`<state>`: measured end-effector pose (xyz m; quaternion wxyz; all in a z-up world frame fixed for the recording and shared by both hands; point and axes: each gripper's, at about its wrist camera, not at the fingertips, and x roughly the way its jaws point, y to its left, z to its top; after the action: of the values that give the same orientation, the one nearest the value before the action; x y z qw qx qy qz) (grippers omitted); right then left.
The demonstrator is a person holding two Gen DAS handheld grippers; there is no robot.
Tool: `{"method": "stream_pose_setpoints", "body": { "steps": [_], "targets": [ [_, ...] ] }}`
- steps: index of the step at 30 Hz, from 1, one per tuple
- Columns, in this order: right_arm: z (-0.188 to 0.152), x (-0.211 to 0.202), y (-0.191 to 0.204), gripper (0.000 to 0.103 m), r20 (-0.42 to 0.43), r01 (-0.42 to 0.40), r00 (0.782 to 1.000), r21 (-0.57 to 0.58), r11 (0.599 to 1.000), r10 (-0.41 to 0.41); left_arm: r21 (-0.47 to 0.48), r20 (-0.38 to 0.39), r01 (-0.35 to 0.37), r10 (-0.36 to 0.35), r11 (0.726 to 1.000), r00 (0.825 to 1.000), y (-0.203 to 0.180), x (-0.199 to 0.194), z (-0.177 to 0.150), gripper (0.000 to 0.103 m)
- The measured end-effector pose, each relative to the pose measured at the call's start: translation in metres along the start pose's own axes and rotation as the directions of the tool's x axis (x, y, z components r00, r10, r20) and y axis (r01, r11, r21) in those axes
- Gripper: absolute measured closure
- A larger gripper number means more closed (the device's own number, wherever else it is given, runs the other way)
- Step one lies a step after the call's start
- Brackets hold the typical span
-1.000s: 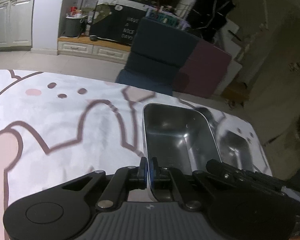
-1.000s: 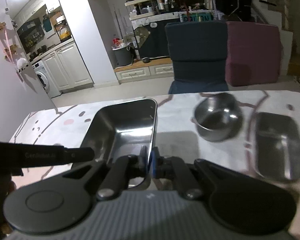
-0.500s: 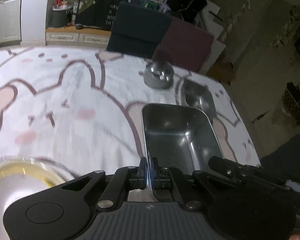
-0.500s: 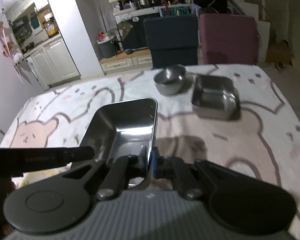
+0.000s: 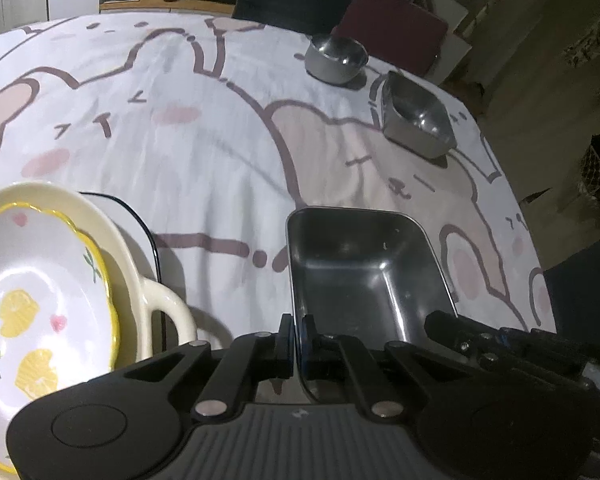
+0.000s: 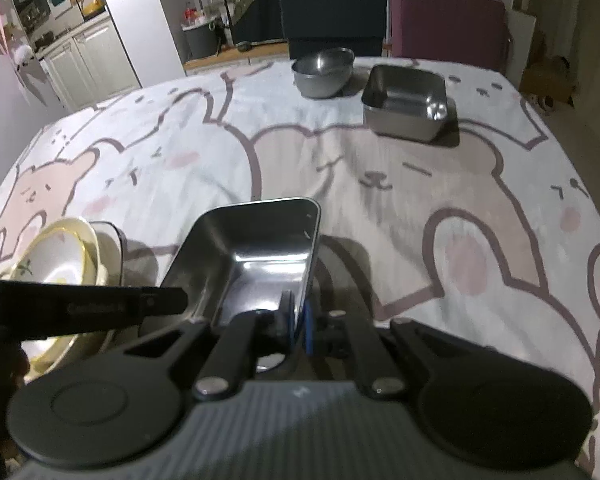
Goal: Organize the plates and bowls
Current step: 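Carry the steel tray with both grippers toward the stacked plates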
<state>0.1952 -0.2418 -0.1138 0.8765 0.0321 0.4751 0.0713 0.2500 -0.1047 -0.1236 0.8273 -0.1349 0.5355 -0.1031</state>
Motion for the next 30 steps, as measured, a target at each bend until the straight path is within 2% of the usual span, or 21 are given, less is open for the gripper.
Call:
{"method": "stream_pose_setpoints", "body": {
  "steps": [16, 30],
  "targets": [
    [-0.006, 0.019, -0.012, 0.097, -0.076, 0.070, 0.995, 0.005, 0.998, -0.070, 0.065, -0.035, 0.022, -0.019, 0.998, 0.999, -0.020, 0.014, -0.004, 0.099],
    [-0.013, 0.027, -0.018, 0.097, -0.140, 0.092, 0.986, -0.001, 0.996, -0.091, 0.137, -0.068, 0.019, -0.009, 0.990, 0.998, -0.028, 0.020, -0.010, 0.099]
  ]
}}
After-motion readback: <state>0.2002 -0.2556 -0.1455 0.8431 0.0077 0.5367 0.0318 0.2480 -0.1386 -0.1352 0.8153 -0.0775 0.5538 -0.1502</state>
